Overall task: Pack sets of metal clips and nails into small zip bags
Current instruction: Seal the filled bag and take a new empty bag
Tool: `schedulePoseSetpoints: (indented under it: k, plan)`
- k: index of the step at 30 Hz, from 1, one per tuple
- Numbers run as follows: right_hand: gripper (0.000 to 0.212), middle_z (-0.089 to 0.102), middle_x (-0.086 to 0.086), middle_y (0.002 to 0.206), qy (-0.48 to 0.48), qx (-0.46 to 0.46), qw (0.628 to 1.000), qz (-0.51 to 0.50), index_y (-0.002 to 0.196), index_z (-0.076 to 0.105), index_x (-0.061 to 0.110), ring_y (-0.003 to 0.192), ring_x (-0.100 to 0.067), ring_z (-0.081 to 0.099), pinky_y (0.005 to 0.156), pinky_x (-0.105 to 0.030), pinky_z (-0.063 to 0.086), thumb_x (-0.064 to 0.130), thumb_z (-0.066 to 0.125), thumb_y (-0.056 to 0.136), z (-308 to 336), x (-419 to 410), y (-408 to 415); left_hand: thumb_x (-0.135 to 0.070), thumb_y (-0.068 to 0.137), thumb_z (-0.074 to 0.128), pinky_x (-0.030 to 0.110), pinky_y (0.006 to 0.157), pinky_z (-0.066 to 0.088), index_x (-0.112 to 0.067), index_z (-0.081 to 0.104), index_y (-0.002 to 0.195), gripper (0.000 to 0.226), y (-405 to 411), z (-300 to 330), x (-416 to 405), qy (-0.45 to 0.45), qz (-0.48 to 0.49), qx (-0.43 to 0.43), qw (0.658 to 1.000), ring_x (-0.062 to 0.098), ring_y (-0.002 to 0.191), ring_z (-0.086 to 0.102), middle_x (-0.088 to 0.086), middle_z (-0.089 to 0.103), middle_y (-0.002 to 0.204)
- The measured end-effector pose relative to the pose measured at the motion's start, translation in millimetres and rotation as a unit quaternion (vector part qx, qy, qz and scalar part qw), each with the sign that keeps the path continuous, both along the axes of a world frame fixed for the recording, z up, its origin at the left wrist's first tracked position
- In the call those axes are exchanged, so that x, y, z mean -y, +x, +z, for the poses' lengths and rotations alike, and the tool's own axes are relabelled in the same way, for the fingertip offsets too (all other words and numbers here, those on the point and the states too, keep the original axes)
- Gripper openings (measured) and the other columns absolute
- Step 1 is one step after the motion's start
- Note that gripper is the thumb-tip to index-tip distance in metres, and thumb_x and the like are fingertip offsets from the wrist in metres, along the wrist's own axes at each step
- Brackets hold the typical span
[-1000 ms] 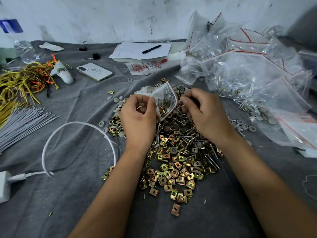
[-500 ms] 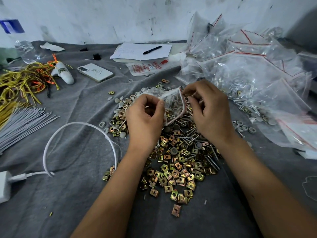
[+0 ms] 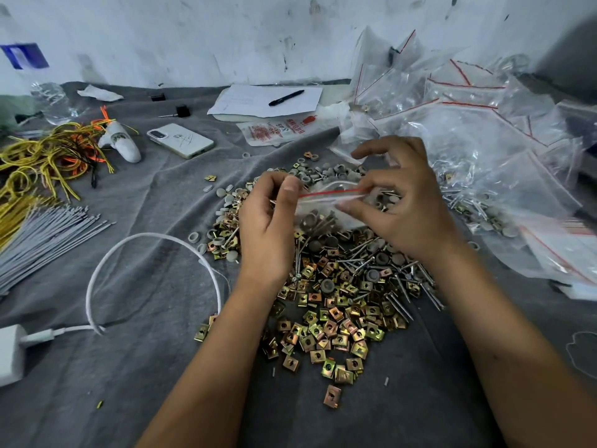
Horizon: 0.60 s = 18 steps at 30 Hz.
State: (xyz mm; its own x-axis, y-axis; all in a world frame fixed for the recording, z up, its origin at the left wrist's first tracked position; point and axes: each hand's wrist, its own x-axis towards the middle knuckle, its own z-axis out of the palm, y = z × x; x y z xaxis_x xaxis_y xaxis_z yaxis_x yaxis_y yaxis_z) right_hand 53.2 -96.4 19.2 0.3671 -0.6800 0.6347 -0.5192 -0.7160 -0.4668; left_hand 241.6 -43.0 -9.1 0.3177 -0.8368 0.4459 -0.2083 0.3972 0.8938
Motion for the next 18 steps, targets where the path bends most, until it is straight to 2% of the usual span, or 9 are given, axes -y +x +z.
schedulePoseSetpoints:
  k: [3,5,8,10,12,14,16,18]
  plan:
    - [0.019,0.066,-0.004,0.114,0.037,0.048,0.998,0.033,0.085,0.073,0.016,0.113,-0.023,0.055,0.095,-0.030,0.045,0.029,0.086,0.079,20,1,-1,-0.052,0.102,0.037,0.055,0.095,0.053,-0.013,0.068,0.106,0.051,2,-1,1,0.017,-0.040,-0.046,0.998,0.025,0.105,0.066,0.008,0.071,0.107]
    - [0.017,0.068,-0.006,0.110,0.064,0.079,0.992,0.078,0.090,0.072,0.014,0.108,-0.019,0.063,0.092,-0.025,0.049,0.024,0.084,0.082,35,3,1,-0.054,0.103,0.031,0.057,0.102,0.050,-0.009,0.067,0.116,0.060,2,-1,1,0.044,-0.082,-0.091,0.992,0.026,0.115,0.066,0.011,0.073,0.115]
    - [0.011,0.072,-0.002,0.108,0.087,0.121,0.982,0.117,0.096,0.074,0.016,0.104,-0.013,0.068,0.094,-0.030,0.054,0.020,0.079,0.087,58,6,6,-0.057,0.102,0.028,0.047,0.102,0.047,-0.009,0.065,0.126,0.066,0,-1,-1,0.071,-0.131,-0.111,0.983,0.022,0.121,0.065,0.007,0.073,0.122]
    - [0.008,0.074,0.001,0.106,0.100,0.170,0.969,0.149,0.096,0.074,0.021,0.101,-0.011,0.069,0.091,-0.030,0.054,0.016,0.077,0.089,71,6,9,-0.065,0.098,0.035,0.049,0.103,0.048,-0.012,0.065,0.127,0.066,0,0,-2,0.065,-0.166,-0.102,0.979,0.026,0.122,0.064,0.009,0.070,0.126]
    - [0.010,0.075,0.005,0.105,0.117,0.232,0.947,0.187,0.096,0.074,0.022,0.100,-0.011,0.069,0.088,-0.028,0.053,0.015,0.076,0.089,80,4,10,-0.079,0.090,0.046,0.052,0.099,0.051,-0.010,0.062,0.129,0.080,0,2,-3,0.059,-0.195,-0.101,0.974,0.031,0.116,0.066,0.014,0.068,0.129]
    - [0.012,0.076,0.005,0.103,0.135,0.281,0.927,0.209,0.099,0.074,0.018,0.100,-0.012,0.069,0.086,-0.027,0.053,0.017,0.078,0.088,84,3,9,-0.089,0.080,0.048,0.052,0.087,0.052,-0.013,0.060,0.130,0.091,2,3,-3,0.066,-0.214,-0.117,0.967,0.031,0.102,0.069,0.012,0.069,0.128]
    - [0.019,0.077,0.004,0.101,0.158,0.293,0.920,0.207,0.101,0.074,0.016,0.098,-0.012,0.069,0.085,-0.026,0.053,0.020,0.081,0.084,83,4,7,-0.089,0.079,0.050,0.049,0.078,0.054,-0.020,0.062,0.129,0.086,3,4,-3,0.076,-0.234,-0.136,0.960,0.030,0.094,0.071,0.009,0.072,0.124]
    - [0.023,0.077,0.006,0.097,0.191,0.257,0.928,0.187,0.101,0.076,0.017,0.096,-0.009,0.069,0.083,-0.024,0.054,0.022,0.081,0.080,77,6,6,-0.076,0.089,0.054,0.050,0.080,0.060,-0.023,0.067,0.126,0.066,3,5,-2,0.084,-0.235,-0.122,0.961,0.034,0.100,0.073,0.011,0.074,0.121]
